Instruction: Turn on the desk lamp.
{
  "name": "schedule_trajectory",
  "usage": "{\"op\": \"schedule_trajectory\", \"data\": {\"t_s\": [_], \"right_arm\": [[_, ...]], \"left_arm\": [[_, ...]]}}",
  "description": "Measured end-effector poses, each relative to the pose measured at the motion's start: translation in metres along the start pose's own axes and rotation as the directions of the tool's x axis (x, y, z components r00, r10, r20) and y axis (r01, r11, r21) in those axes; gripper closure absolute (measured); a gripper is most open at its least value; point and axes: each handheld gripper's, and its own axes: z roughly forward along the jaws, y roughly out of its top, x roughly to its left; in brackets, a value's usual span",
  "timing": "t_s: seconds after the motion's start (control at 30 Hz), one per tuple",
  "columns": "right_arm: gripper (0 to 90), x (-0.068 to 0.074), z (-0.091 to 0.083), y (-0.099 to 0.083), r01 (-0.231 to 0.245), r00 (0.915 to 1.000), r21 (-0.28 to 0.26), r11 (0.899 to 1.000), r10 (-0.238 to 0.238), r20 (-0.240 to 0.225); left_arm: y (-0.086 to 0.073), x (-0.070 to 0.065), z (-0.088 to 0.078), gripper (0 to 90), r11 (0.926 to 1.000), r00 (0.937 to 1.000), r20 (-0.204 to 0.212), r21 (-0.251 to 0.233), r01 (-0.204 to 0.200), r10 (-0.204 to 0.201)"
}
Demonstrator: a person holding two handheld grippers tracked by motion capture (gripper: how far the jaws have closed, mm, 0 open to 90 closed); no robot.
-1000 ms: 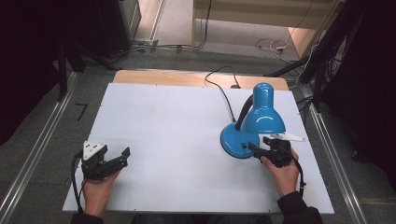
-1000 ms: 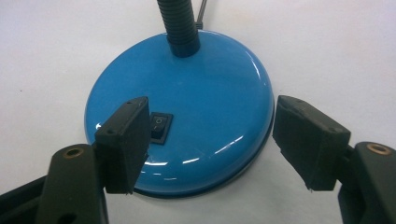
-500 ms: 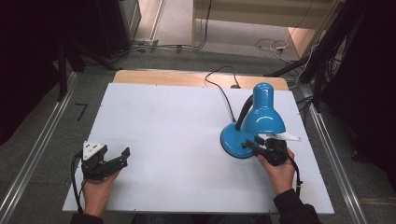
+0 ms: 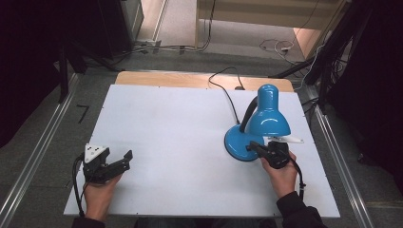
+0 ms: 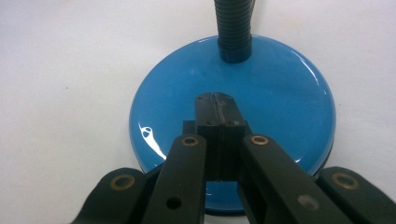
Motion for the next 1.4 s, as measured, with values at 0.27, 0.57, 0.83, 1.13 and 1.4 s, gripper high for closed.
{"op": "schedule_trajectory", "data": {"t_s": [0.27,0.57,0.83,1.13,1.4], "right_arm": [[88.1,0.0007,0.0011,-0.0009,0.004,1.0000,0.011,1.000,-0.004,-0.003],[88.3,0.0012,0.0020,-0.0028,0.014,0.9999,0.019,1.000,-0.014,0.002],[88.4,0.0033,0.0021,-0.0044,0.032,0.9994,0.010,0.999,-0.032,0.015],[88.5,0.0043,0.0019,-0.0060,0.046,0.9987,0.007,0.999,-0.046,0.022],[88.5,0.0076,0.0026,-0.0083,0.058,0.9983,0.017,0.998,-0.058,0.007]], "left_arm": [[0.0000,0.0001,-0.0002,17.3,1.0000,1.0000,0.000,-0.001,0.000,0.000],[0.0000,0.0000,-0.0005,18.4,1.0000,1.0000,0.004,-0.001,0.001,-0.001],[-0.0002,0.0000,-0.0006,18.4,1.0000,1.0000,0.004,-0.002,0.001,-0.001],[-0.0002,-0.0002,-0.0010,18.4,1.0000,1.0000,0.003,-0.002,0.001,-0.001],[-0.0002,-0.0005,-0.0009,18.4,1.0000,1.0000,0.004,-0.001,0.001,-0.001]]}}
